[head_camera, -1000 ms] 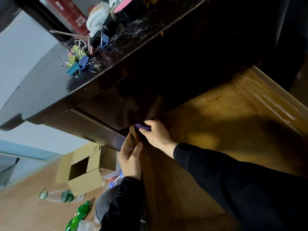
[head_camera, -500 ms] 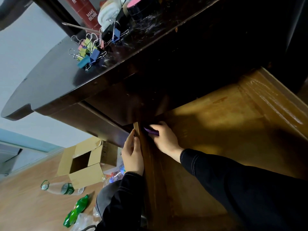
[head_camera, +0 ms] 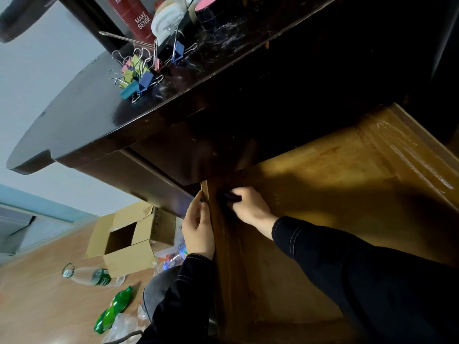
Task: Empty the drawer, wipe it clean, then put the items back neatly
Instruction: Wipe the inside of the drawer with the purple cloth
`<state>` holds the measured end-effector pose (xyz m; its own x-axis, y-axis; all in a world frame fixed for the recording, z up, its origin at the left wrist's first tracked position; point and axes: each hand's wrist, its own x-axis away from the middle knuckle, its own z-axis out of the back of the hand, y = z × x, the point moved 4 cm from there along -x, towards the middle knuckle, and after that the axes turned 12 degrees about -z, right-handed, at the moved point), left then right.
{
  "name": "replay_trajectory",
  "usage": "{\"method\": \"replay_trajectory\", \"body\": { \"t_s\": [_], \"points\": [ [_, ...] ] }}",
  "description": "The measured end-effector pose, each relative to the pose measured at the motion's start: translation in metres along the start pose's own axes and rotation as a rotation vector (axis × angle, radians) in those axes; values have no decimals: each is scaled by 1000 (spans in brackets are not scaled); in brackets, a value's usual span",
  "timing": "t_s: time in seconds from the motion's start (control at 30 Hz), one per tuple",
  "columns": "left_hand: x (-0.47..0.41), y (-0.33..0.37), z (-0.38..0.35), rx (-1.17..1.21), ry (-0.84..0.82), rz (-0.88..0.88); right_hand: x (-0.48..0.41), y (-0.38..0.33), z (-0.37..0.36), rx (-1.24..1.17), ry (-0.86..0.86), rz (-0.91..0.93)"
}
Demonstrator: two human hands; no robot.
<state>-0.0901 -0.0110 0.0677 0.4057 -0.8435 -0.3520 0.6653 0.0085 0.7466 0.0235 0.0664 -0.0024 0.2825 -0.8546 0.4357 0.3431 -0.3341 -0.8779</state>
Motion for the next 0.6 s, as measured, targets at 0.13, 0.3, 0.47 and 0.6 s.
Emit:
{"method": "replay_trajectory", "body": {
  "t_s": [0.13, 0.3, 0.47, 0.6],
  "points": [
    [-1, -3, -1, -10, 6, 5, 17, -17, -9, -64, 185, 216],
    [0, -2, -1, 15, -5, 8, 6, 9, -6, 49, 22, 22],
    [-1, -4, -2, 0, 6, 8, 9, -22, -4, -51, 135, 180],
    [-1, -2, -1, 11, 6, -3, 14, -3, -8, -5, 107, 165]
  ]
}}
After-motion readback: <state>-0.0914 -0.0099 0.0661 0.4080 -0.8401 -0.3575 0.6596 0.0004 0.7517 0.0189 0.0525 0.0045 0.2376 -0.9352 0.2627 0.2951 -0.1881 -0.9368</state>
